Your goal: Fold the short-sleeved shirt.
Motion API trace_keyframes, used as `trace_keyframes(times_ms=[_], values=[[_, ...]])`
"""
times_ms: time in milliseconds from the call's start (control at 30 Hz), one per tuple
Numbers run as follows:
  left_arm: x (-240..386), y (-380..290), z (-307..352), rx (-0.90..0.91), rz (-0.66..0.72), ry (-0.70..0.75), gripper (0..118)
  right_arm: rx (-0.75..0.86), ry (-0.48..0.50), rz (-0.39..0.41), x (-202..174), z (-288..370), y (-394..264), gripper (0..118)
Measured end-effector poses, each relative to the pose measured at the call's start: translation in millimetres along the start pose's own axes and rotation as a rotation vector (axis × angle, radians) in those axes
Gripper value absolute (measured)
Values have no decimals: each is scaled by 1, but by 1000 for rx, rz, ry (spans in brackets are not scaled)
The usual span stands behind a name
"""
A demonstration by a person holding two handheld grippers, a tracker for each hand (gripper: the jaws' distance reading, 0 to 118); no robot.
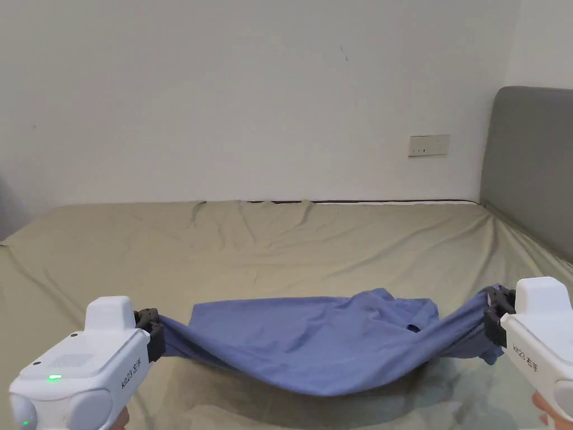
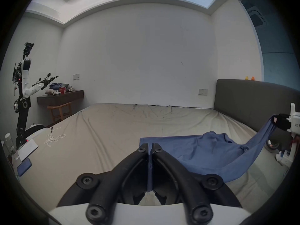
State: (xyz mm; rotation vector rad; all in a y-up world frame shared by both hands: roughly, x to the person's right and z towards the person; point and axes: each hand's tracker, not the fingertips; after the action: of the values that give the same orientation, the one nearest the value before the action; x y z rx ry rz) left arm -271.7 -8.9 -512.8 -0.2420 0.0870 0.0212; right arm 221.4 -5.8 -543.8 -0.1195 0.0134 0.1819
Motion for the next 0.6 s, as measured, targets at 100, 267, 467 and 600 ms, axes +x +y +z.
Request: trace_keyframes(times_ms=[100, 267, 467, 600], values=[[-18, 0, 39, 2, 61, 7, 0, 0, -2, 0, 6, 41, -3, 5], [-40, -24, 106, 30, 86, 14, 0, -19, 6, -105, 23, 112, -25, 5], [-56, -65, 154, -73, 112, -17, 0, -97, 41, -54, 27, 167, -64, 5], [-53, -96, 159, -178, 43, -32, 0, -207, 94, 26, 21, 178, -90, 5]])
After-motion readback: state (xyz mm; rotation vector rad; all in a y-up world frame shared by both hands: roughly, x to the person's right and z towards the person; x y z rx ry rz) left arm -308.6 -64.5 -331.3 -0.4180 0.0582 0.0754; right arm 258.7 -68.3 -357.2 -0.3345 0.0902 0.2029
